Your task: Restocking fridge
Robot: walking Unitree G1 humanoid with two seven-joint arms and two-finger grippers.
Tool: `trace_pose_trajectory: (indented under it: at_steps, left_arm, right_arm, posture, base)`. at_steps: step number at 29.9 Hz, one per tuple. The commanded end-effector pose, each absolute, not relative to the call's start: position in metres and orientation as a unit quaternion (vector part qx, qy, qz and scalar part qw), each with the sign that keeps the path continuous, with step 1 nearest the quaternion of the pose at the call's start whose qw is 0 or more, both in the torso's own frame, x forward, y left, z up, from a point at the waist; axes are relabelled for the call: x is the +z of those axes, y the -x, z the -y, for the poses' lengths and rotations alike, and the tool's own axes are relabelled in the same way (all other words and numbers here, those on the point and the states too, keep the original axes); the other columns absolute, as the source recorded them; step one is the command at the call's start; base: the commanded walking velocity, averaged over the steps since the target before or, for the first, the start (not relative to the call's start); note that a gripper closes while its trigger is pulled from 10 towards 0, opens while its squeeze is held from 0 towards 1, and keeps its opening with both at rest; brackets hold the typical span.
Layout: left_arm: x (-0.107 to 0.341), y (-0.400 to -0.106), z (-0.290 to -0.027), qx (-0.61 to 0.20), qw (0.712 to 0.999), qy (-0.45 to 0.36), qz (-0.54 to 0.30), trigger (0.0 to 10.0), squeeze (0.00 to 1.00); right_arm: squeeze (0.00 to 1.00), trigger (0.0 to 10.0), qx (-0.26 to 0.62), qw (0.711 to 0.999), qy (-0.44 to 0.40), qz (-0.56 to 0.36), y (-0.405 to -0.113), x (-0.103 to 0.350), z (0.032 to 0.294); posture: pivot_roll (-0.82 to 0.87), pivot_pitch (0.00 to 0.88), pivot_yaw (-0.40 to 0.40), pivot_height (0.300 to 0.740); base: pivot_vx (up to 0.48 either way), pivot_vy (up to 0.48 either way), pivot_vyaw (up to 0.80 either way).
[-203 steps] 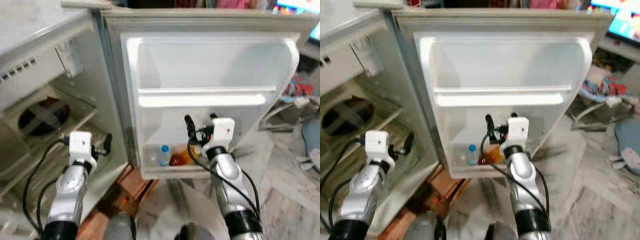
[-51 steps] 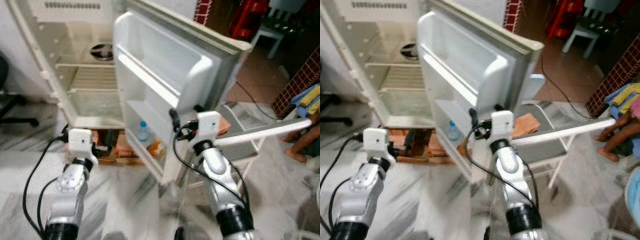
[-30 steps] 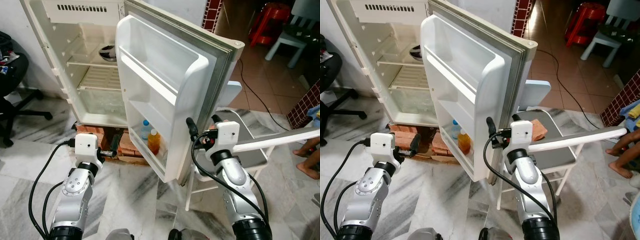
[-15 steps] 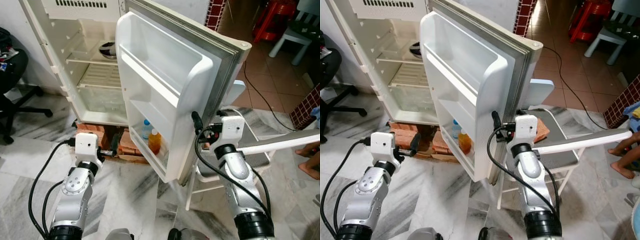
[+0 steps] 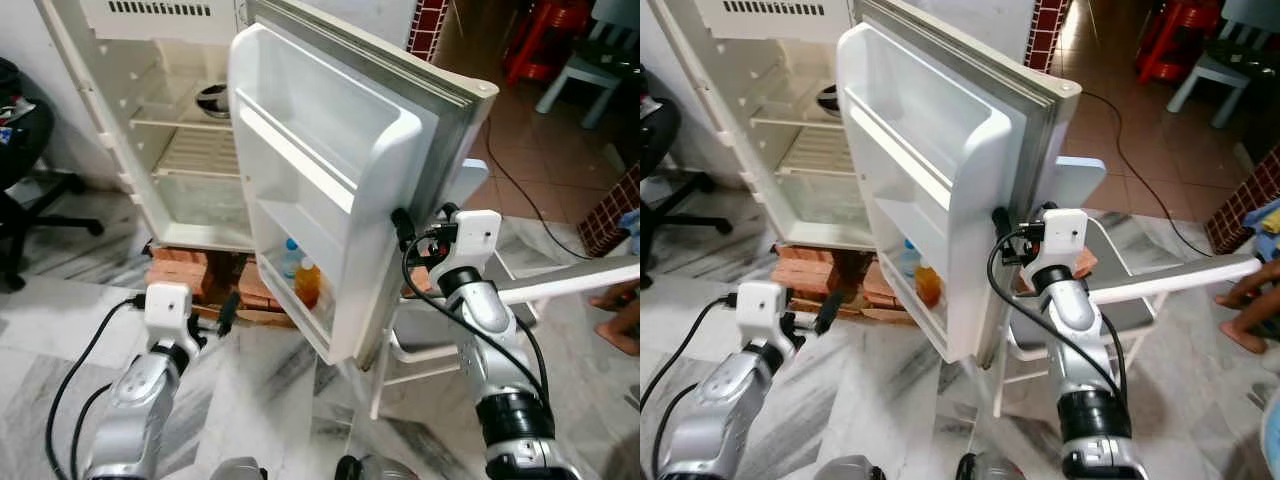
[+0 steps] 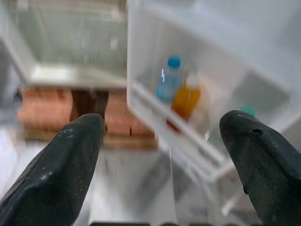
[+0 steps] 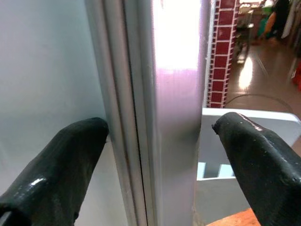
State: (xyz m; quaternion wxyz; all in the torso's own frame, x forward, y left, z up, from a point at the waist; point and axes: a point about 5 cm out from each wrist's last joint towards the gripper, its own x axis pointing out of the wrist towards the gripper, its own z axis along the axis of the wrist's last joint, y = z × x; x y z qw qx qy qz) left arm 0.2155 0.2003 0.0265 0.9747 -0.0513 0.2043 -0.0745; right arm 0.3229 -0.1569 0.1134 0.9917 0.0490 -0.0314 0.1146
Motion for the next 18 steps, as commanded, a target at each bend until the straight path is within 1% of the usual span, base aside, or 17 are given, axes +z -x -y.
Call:
trace_pose_trajectory:
  at_steps: [1,3,4,5,6,8,9,10,11,12,13,14,16,17,18]
  left_arm:
    - [0.028,-0.209,-0.207,-0.057,0.973,0.065,-0.213,10.0,0.0]
    - [0.026,-0.204,-0.209,-0.057,0.969,0.076,-0.228,10.0,0.0]
    - [0.025,-0.2,-0.207,-0.069,0.965,0.081,-0.238,10.0,0.0]
    - [0.025,-0.196,-0.205,-0.081,0.963,0.079,-0.243,10.0,0.0]
    - [0.024,-0.195,-0.204,-0.084,0.963,0.077,-0.245,10.0,0.0]
    - [0.024,-0.192,-0.202,-0.092,0.961,0.069,-0.25,10.0,0.0]
    - [0.025,-0.192,-0.202,-0.089,0.963,0.063,-0.248,10.0,0.0]
    - [0.025,-0.192,-0.202,-0.087,0.963,0.06,-0.247,10.0,0.0]
    - [0.025,-0.192,-0.202,-0.084,0.963,0.06,-0.249,10.0,0.0]
    - [0.026,-0.192,-0.201,-0.087,0.963,0.062,-0.249,10.0,0.0]
    - [0.026,-0.193,-0.201,-0.088,0.962,0.061,-0.25,10.0,0.0]
    - [0.025,-0.193,-0.201,-0.089,0.962,0.061,-0.251,10.0,0.0]
    - [0.025,-0.194,-0.201,-0.092,0.961,0.061,-0.255,10.0,0.0]
    - [0.025,-0.195,-0.201,-0.093,0.96,0.06,-0.256,10.0,0.0]
    - [0.025,-0.195,-0.201,-0.096,0.959,0.06,-0.258,10.0,0.0]
  right_arm:
    - [0.0,10.0,0.123,0.984,-0.081,0.096,-0.343,0.152,0.152]
    - [0.0,10.0,0.145,0.979,-0.097,0.102,-0.349,0.159,0.145]
    - [0.0,10.0,0.179,0.97,-0.135,0.099,-0.352,0.165,0.133]
    - [0.0,10.0,0.229,0.954,-0.171,0.095,-0.35,0.17,0.119]
    - [0.0,10.0,0.252,0.946,-0.183,0.094,-0.349,0.172,0.114]
    - [0.0,10.0,0.359,0.898,-0.243,0.08,-0.332,0.181,0.092]
    - [0.0,10.0,0.45,0.841,-0.292,0.074,-0.312,0.192,0.08]
    - [0.0,10.0,0.517,0.791,-0.32,0.068,-0.294,0.201,0.072]
    - [0.0,10.0,0.605,0.719,-0.335,0.061,-0.267,0.211,0.065]
    - [0.0,10.0,0.658,0.677,-0.324,0.066,-0.244,0.217,0.065]
    - [0.0,10.0,0.672,0.663,-0.322,0.065,-0.237,0.217,0.065]
    - [0.0,10.0,0.674,0.663,-0.321,0.057,-0.234,0.214,0.065]
    - [0.0,10.0,0.658,0.68,-0.323,0.037,-0.237,0.203,0.069]
    - [0.0,10.0,0.646,0.695,-0.316,0.028,-0.24,0.195,0.072]
    - [0.0,10.0,0.627,0.719,-0.3,0.011,-0.244,0.184,0.077]
  posture:
    - [0.15,0.042,-0.016,0.74]
    - [0.15,0.043,-0.022,0.74]
    - [0.16,0.043,-0.025,0.74]
    - [0.17,0.042,-0.029,0.74]
    - [0.17,0.042,-0.029,0.74]
    - [0.17,0.042,-0.031,0.74]
    - [0.17,0.042,-0.031,0.74]
    - [0.17,0.042,-0.031,0.74]
    - [0.17,0.043,-0.03,0.74]
    - [0.16,0.045,-0.028,0.74]
    - [0.16,0.045,-0.028,0.74]
    - [0.16,0.046,-0.026,0.74]
    - [0.15,0.047,-0.021,0.74]
    - [0.15,0.047,-0.021,0.74]
    - [0.15,0.048,-0.014,0.74]
  base:
    - [0.0,0.0,0.0]
    - [0.0,0.0,0.0]
    - [0.0,0.0,0.0]
    - [0.0,0.0,0.0]
    - [0.0,0.0,0.0]
    - [0.0,0.0,0.0]
    - [0.0,0.0,0.0]
    - [0.0,0.0,0.0]
    - [0.0,0.0,0.0]
    - [0.0,0.0,0.0]
    - [0.0,0.0,0.0]
    - [0.0,0.0,0.0]
    - [0.0,0.0,0.0]
    - [0.0,0.0,0.0]
    - [0.0,0.0,0.0]
